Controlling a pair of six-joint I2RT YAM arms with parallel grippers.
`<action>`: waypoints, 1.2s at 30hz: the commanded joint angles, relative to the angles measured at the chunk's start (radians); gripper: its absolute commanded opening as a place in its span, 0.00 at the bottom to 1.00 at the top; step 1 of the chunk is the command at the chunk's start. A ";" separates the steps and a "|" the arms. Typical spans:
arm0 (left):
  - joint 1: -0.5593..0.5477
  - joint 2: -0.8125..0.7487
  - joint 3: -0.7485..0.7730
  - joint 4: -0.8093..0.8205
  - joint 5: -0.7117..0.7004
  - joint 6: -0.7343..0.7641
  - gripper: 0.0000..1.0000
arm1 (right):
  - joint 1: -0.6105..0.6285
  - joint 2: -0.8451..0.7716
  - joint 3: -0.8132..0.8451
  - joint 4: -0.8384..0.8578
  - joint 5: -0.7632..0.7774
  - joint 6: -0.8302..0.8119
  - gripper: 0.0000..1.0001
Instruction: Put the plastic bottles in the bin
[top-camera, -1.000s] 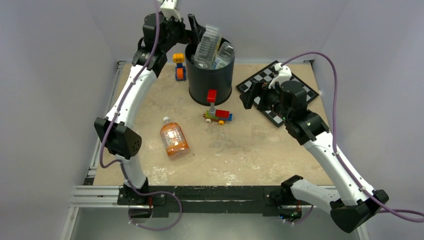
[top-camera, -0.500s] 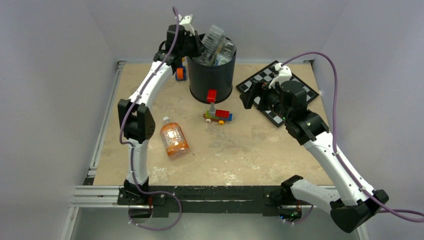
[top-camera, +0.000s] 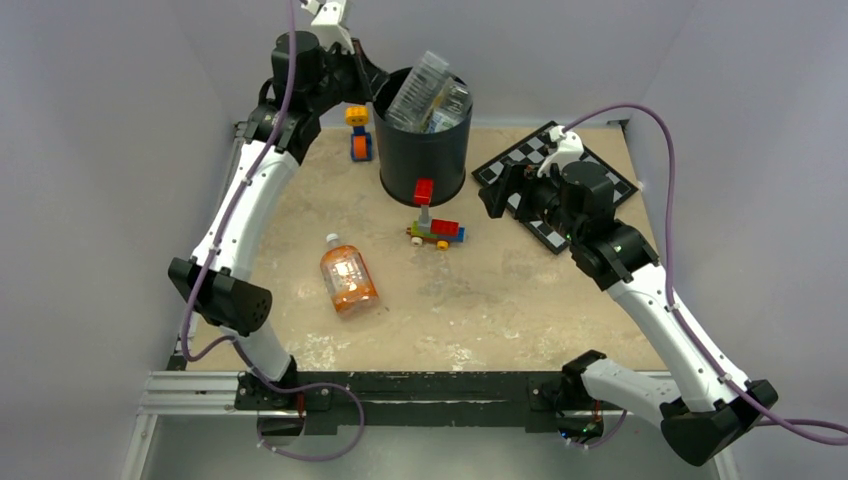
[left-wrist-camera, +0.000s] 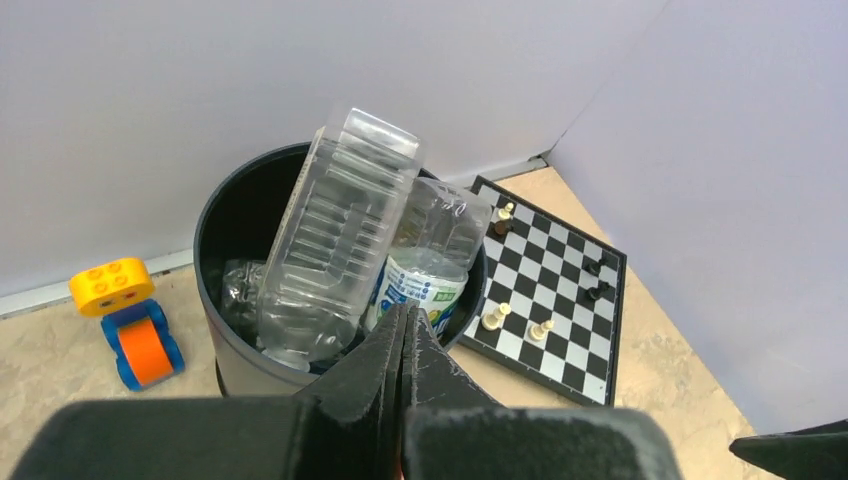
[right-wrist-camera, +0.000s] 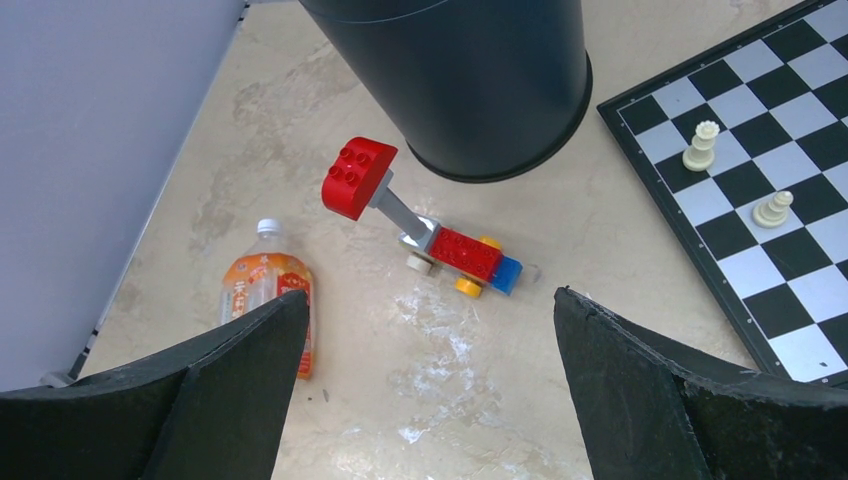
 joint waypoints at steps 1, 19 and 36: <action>-0.010 0.021 -0.001 -0.051 0.002 0.020 0.00 | 0.001 -0.016 0.024 0.035 -0.015 0.015 0.96; -0.019 -0.530 -0.790 -0.560 -0.464 -0.309 0.86 | 0.003 -0.030 0.001 0.050 -0.043 0.027 0.96; 0.079 -0.383 -0.915 -0.479 -0.459 -0.509 0.92 | 0.007 -0.136 -0.052 -0.003 -0.028 0.029 0.96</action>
